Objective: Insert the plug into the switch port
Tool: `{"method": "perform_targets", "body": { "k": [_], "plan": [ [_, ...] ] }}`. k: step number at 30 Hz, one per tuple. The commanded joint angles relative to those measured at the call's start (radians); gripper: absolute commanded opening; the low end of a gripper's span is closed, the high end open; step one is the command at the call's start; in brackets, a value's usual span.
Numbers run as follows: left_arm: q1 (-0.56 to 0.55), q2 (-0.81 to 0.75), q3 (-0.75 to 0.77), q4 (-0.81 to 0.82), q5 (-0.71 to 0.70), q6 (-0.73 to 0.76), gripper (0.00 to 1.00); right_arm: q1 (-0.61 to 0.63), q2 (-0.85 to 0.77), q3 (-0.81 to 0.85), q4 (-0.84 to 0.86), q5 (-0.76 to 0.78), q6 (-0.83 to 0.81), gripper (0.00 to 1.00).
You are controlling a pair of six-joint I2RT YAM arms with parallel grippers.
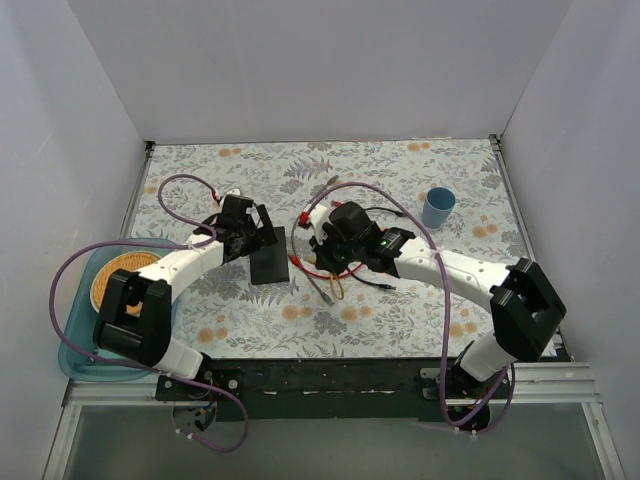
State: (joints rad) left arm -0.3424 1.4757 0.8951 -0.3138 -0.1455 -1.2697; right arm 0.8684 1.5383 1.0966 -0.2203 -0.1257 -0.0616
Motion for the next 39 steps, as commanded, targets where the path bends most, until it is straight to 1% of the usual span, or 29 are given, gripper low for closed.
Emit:
{"method": "perform_targets", "body": {
  "k": [1,5,8,11,15,16,17,20,23,28,34,39],
  "plan": [
    [-0.001,-0.035,-0.022,0.027,-0.002,-0.02,0.98,0.083,0.031,-0.015,0.027,0.041,-0.018,0.01],
    [-0.001,0.006,-0.016,0.039,0.003,-0.011,0.98,0.109,0.098,-0.041,0.048,-0.003,-0.024,0.01],
    [-0.001,0.035,-0.01,0.059,0.006,0.0,0.98,0.124,0.135,-0.052,0.058,0.001,-0.038,0.01],
    [-0.001,0.075,-0.002,0.081,0.009,0.009,0.98,0.132,0.184,-0.069,0.076,0.052,-0.038,0.01],
    [-0.003,0.115,0.019,0.068,-0.014,0.013,0.98,0.132,0.25,-0.08,0.105,0.118,-0.017,0.01],
    [-0.001,0.118,0.019,0.067,-0.023,0.012,0.98,0.132,0.276,-0.07,0.105,0.12,-0.011,0.01],
    [-0.001,0.12,0.018,0.062,-0.028,0.01,0.98,0.13,0.29,-0.061,0.104,0.173,-0.001,0.01],
    [-0.001,0.115,0.007,0.064,-0.039,0.006,0.98,0.132,0.345,-0.018,0.096,0.245,0.023,0.01],
    [-0.001,0.101,-0.011,0.076,-0.051,0.004,0.98,0.132,0.396,0.032,0.091,0.288,0.034,0.01],
    [-0.001,0.104,-0.018,0.088,-0.046,0.021,0.98,0.132,0.422,0.068,0.11,0.258,0.023,0.01],
    [-0.001,0.149,0.007,0.097,0.006,0.062,0.98,0.136,0.338,-0.004,0.179,0.19,0.006,0.01],
    [-0.001,0.138,-0.021,0.143,0.053,0.064,0.98,0.159,0.338,0.025,0.179,0.138,-0.012,0.01]
  ]
}}
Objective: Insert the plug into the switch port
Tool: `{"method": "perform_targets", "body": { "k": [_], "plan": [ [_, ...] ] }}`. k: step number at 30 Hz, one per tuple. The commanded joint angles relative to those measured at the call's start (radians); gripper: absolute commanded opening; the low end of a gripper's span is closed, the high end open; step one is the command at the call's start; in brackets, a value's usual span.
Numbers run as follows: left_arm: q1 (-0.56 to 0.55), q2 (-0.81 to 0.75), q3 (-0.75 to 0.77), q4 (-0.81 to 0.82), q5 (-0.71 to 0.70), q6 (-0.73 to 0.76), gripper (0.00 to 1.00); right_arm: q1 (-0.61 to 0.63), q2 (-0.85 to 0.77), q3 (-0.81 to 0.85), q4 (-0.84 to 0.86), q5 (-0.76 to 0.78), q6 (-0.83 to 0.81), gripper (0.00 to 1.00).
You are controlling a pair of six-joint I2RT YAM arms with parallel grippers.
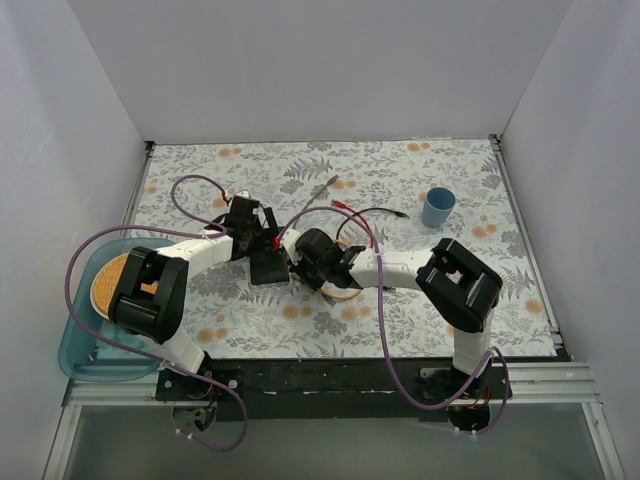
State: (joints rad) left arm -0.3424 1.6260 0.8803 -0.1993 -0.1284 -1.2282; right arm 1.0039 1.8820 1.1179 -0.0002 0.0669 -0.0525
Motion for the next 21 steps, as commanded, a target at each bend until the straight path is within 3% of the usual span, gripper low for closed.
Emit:
{"method": "perform_targets", "body": {
  "k": [1,11,21],
  "plan": [
    [-0.001,-0.017,-0.012,0.038,0.041,0.021,0.98,0.03,-0.003,0.009,-0.04,-0.062,-0.024,0.01],
    [-0.003,-0.043,-0.053,0.057,0.075,0.022,0.98,0.101,0.023,0.052,-0.041,-0.099,-0.06,0.01],
    [-0.001,-0.06,-0.084,0.051,0.047,0.03,0.98,0.096,-0.044,-0.059,0.021,0.05,-0.041,0.01]
  ]
}}
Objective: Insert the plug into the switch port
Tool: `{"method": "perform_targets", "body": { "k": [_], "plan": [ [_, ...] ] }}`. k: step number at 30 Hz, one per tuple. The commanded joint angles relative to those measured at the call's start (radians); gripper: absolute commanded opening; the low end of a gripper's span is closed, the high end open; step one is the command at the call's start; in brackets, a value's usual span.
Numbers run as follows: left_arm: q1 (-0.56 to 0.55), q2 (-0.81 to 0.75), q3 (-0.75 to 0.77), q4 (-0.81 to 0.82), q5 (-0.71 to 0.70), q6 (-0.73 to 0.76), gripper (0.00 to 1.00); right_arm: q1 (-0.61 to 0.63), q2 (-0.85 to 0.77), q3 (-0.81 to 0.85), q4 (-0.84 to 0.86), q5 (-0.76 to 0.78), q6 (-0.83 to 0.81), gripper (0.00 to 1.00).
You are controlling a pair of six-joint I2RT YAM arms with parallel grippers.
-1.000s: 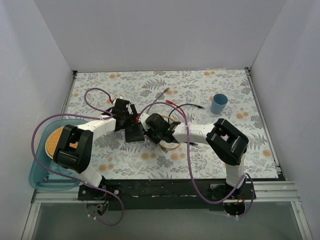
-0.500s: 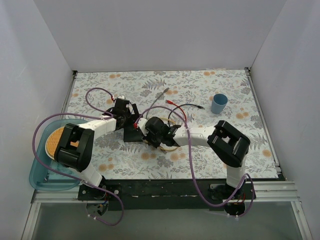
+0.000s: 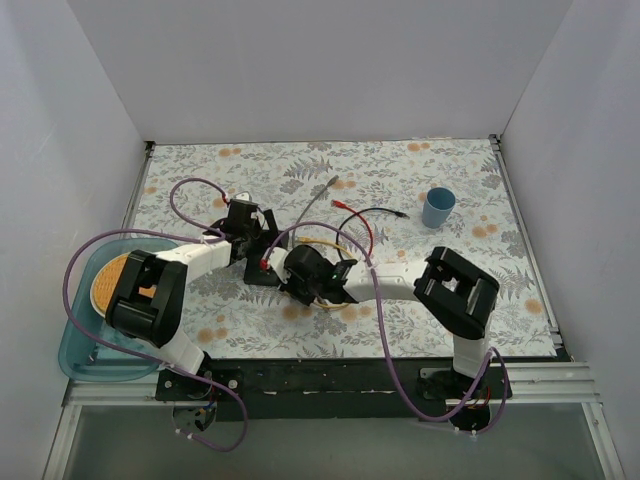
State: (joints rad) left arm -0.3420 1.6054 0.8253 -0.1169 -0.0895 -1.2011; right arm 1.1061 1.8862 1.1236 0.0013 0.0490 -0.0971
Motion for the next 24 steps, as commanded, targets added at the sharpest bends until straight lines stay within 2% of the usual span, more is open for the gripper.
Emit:
{"method": "perform_targets", "body": {
  "k": [1,12,18,24],
  "plan": [
    [-0.002,-0.039,-0.031,-0.036,0.005,0.003,0.98,-0.012,-0.055,-0.076,0.026,0.08,0.004,0.01],
    [-0.003,-0.015,-0.029,-0.023,0.033,0.032,0.98,-0.034,-0.098,-0.151,0.121,0.153,-0.062,0.01],
    [-0.002,0.011,-0.018,0.025,0.141,0.066,0.98,-0.058,-0.134,-0.2,0.18,0.118,-0.07,0.01],
    [-0.005,0.025,-0.011,0.06,0.229,0.064,0.98,-0.06,-0.127,-0.174,0.167,0.132,-0.066,0.01]
  ]
}}
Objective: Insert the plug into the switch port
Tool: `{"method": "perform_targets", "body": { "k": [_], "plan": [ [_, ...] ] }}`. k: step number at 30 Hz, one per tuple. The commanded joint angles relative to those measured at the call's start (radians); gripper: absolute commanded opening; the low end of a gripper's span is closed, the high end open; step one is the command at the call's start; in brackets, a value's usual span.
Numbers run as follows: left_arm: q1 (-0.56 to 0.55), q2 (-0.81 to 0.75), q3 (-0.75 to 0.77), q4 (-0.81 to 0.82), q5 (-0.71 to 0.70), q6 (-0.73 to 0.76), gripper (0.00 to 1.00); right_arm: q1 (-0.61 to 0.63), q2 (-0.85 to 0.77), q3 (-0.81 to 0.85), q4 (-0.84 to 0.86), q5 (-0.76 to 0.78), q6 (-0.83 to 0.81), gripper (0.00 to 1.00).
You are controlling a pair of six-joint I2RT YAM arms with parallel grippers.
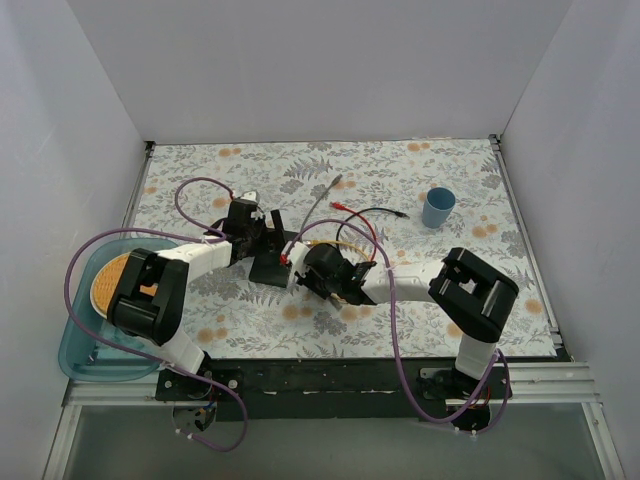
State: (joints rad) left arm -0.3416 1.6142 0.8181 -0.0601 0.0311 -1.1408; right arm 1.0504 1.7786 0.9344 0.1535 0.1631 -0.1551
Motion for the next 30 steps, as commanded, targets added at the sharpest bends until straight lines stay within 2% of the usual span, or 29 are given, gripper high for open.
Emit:
{"method": "perform_targets", "body": {
  "k": [1,17,30],
  "plan": [
    [-0.005,0.015,-0.004,0.003,0.102,0.001,0.98,-0.004,-0.016,0.018,0.012,0.018,-0.003,0.01],
    [-0.005,0.035,0.0,0.014,0.124,0.046,0.98,-0.01,-0.03,-0.025,0.147,-0.002,-0.011,0.01],
    [-0.005,0.052,0.013,0.009,0.13,0.044,0.98,-0.021,-0.015,-0.028,0.167,-0.06,-0.006,0.01]
  ]
}}
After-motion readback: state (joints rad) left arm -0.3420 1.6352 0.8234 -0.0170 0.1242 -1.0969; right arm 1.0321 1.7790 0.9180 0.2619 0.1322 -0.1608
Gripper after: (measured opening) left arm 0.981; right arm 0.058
